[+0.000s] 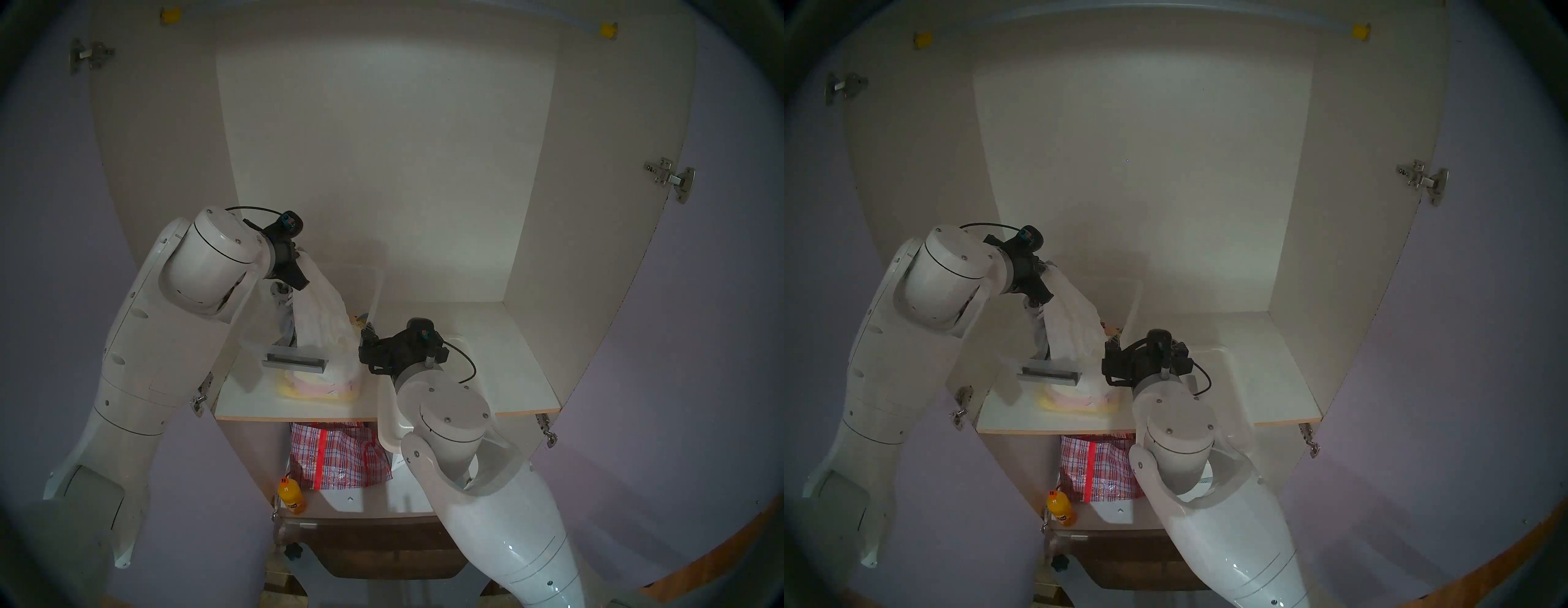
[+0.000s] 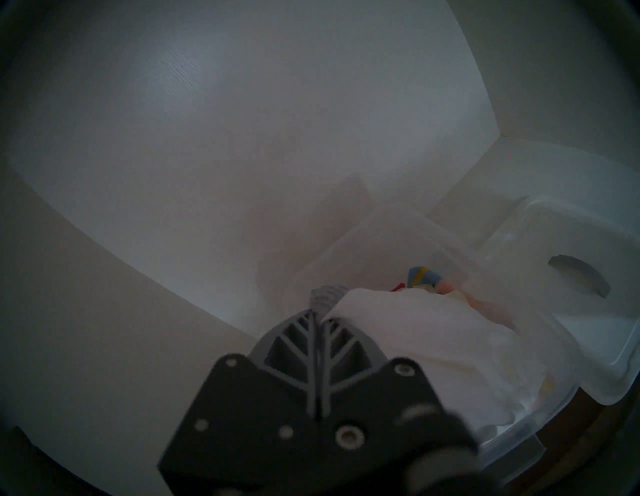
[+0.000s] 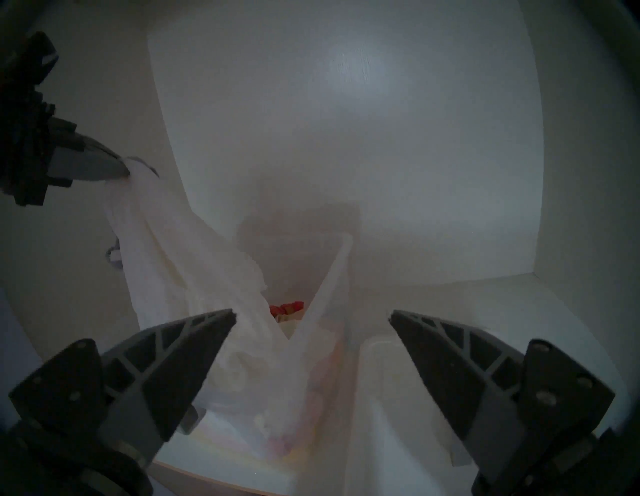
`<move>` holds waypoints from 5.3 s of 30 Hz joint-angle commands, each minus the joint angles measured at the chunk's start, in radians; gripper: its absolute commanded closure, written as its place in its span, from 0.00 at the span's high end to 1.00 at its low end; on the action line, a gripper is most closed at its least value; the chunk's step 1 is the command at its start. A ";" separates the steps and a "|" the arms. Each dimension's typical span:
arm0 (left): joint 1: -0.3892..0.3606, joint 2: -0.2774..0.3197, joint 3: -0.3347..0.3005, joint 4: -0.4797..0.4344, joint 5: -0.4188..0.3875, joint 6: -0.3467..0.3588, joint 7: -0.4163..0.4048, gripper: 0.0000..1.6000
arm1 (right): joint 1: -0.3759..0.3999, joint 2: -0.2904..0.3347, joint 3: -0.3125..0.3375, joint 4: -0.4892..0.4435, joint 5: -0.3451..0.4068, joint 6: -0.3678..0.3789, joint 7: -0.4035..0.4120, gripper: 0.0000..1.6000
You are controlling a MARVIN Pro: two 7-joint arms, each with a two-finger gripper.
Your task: Take clothing out of the storage bin and put the lid back on the bin
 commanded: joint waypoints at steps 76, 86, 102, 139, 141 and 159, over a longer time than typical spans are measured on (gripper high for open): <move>0.010 -0.157 -0.151 -0.148 -0.267 -0.106 -0.079 0.00 | 0.434 -0.324 -0.215 0.594 -0.026 -0.537 -0.416 0.21; 0.038 -0.126 -0.151 -0.151 -0.229 -0.145 -0.038 0.00 | 0.463 -0.351 -0.234 0.646 -0.102 -0.690 -0.655 0.00; 0.029 -0.053 -0.200 -0.033 -0.230 -0.362 -0.020 0.44 | 0.597 -0.409 -0.204 0.687 -0.072 -0.665 -0.826 0.00; 0.270 -0.123 -0.305 -0.071 -0.217 -0.344 0.392 1.00 | 0.729 -0.448 0.044 0.515 0.079 -0.457 -0.938 0.00; 0.271 -0.121 -0.305 -0.072 -0.222 -0.343 0.393 1.00 | 0.705 -0.420 0.051 0.468 0.108 -0.434 -0.914 0.00; 0.272 -0.114 -0.303 -0.073 -0.236 -0.341 0.398 1.00 | 0.722 -0.147 0.197 0.458 0.476 -0.340 -0.745 0.00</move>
